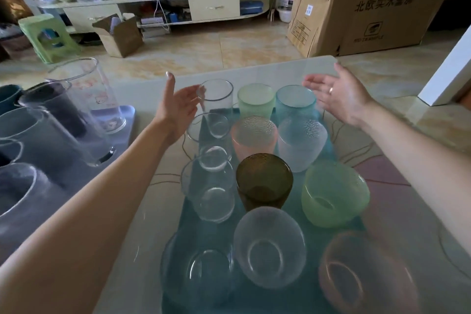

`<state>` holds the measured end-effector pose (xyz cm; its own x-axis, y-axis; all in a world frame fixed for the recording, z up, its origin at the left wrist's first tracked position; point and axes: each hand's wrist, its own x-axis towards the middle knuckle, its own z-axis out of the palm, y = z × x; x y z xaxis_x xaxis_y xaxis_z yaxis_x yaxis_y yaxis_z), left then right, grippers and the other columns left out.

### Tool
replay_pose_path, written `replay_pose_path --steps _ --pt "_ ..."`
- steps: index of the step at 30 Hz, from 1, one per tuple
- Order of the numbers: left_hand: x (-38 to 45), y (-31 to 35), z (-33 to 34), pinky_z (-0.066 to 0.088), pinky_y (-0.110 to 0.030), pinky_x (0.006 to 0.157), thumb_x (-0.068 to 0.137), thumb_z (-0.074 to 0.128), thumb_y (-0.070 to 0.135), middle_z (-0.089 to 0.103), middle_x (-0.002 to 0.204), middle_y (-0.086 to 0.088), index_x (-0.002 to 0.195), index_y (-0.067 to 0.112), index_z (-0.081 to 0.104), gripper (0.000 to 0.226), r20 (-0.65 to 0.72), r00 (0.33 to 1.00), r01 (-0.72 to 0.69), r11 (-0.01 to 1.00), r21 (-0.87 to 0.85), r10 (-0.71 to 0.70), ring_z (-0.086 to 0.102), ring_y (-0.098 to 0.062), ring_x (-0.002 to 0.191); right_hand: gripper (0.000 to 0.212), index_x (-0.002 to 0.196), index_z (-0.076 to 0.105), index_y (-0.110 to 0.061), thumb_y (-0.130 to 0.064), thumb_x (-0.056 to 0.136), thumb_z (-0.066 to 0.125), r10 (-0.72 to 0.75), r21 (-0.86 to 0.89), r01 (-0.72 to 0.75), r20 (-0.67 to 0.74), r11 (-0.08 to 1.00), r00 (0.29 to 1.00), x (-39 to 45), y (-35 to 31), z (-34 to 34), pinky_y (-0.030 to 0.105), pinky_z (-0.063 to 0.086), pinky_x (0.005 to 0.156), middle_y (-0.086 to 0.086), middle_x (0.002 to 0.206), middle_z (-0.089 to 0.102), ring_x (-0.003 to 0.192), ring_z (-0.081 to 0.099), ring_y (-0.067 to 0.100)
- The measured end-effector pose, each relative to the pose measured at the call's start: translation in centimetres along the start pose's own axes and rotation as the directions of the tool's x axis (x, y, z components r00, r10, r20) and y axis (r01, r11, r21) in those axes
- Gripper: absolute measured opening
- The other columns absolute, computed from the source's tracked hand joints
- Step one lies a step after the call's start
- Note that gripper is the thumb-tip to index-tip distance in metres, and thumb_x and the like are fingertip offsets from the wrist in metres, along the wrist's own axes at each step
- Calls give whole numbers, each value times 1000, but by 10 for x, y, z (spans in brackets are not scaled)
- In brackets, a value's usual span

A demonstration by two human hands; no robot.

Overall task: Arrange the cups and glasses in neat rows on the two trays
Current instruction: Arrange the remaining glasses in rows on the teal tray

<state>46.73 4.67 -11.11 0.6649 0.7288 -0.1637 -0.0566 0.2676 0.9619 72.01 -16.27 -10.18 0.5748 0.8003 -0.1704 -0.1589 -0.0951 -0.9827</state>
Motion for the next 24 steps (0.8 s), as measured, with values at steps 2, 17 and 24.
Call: replay_pose_path --steps 2,17,24 --pt "21 0 5 40 -31 96 91 10 66 59 125 -8 118 4 57 82 92 995 29 998 -63 -23 52 -23 121 70 113 63 -14 -63 92 17 34 61 -44 148 997 988 24 -1 4 33 43 86 4 122 62 99 61 12" --pt "50 -6 12 52 -28 73 81 16 69 66 82 -3 121 -3 53 90 545 827 115 990 77 -139 61 -21 75 88 137 39 -5 -72 83 19 184 27 -310 755 950 630 58 3 42 51 29 109 17 147 36 137 33 36" --pt "38 -3 14 22 -47 93 83 15 68 15 120 -12 115 8 68 86 508 848 34 973 228 -148 20 -30 109 93 144 27 -4 -71 79 28 214 39 -344 715 938 665 47 6 37 47 38 106 20 152 24 141 22 39"
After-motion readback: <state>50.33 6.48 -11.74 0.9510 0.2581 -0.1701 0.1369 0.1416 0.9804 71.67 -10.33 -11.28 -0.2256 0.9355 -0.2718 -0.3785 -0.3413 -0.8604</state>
